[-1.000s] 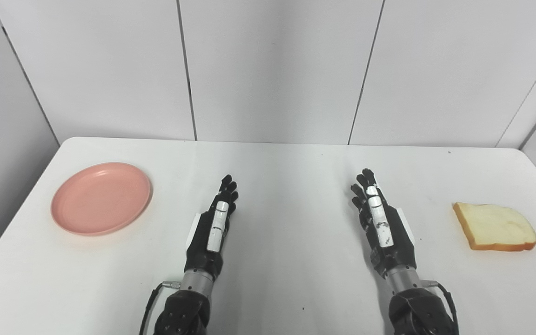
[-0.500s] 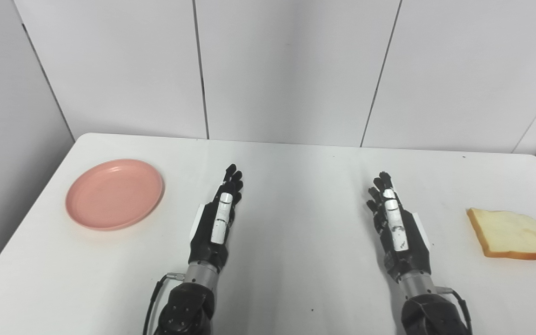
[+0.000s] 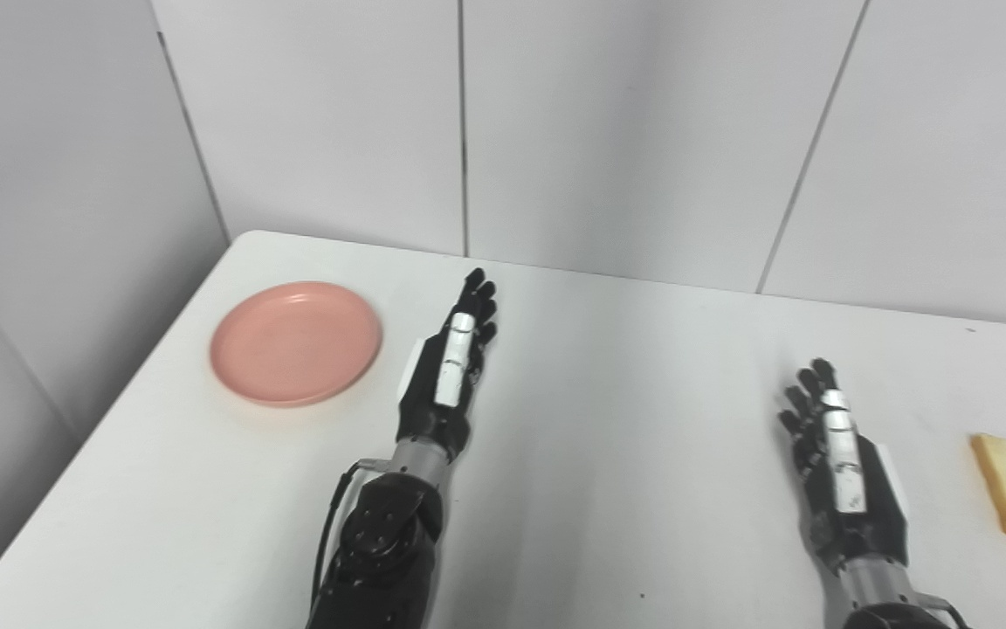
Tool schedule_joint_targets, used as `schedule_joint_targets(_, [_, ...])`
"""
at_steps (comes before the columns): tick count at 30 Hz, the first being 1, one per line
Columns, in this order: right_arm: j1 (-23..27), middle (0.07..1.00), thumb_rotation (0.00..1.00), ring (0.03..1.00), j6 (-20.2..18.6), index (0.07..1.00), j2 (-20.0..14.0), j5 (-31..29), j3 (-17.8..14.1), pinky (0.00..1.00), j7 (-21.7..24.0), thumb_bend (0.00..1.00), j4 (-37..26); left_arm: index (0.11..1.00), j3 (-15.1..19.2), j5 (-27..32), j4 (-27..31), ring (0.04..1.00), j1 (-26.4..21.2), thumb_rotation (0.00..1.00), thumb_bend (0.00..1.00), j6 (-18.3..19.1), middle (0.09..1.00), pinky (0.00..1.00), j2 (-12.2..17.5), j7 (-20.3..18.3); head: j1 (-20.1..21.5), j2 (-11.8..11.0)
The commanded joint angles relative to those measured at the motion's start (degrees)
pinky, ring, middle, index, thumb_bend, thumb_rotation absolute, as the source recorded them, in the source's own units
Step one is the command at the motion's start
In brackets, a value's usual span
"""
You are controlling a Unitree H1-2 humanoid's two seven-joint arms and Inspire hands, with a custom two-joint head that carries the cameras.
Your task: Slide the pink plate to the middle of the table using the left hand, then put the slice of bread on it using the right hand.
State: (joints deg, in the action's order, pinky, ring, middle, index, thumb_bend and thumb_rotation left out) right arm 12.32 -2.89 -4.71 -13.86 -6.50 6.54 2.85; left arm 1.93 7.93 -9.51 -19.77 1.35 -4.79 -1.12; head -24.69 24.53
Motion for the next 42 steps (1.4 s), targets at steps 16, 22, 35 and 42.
schedule_joint_targets(16, [1.87,1.000,0.90,0.998,4.56,1.000,-1.41,0.29,-0.42,1.00,0.97,0.57,-0.71,0.903,5.85,1.21,2.68,0.952,-5.30,1.00,0.70,1.28,0.928,1.00,6.18,2.37,-4.88,-2.75])
schedule_joint_targets(22, [1.81,1.000,0.90,0.999,4.58,1.000,-1.68,0.56,-0.42,1.00,0.93,0.56,-0.93,0.881,8.55,1.81,2.44,0.902,-5.83,1.00,0.69,0.21,0.891,1.00,9.05,3.11,-5.71,-3.10])
schedule_joint_targets(35, [1.84,0.995,0.90,0.987,4.71,1.000,-1.96,0.23,-0.56,1.00,1.34,0.56,-1.63,0.818,14.78,4.11,-0.90,0.841,-6.82,1.00,0.66,-3.59,0.812,0.92,12.80,4.32,-6.22,-2.84])
schedule_joint_targets(42, [1.72,0.991,0.91,0.982,4.11,1.000,-2.06,0.52,-0.45,1.00,1.15,0.54,-2.41,0.803,16.76,1.15,-3.50,0.830,-7.04,1.00,0.67,-5.73,0.795,0.91,15.29,7.71,-6.50,-2.71])
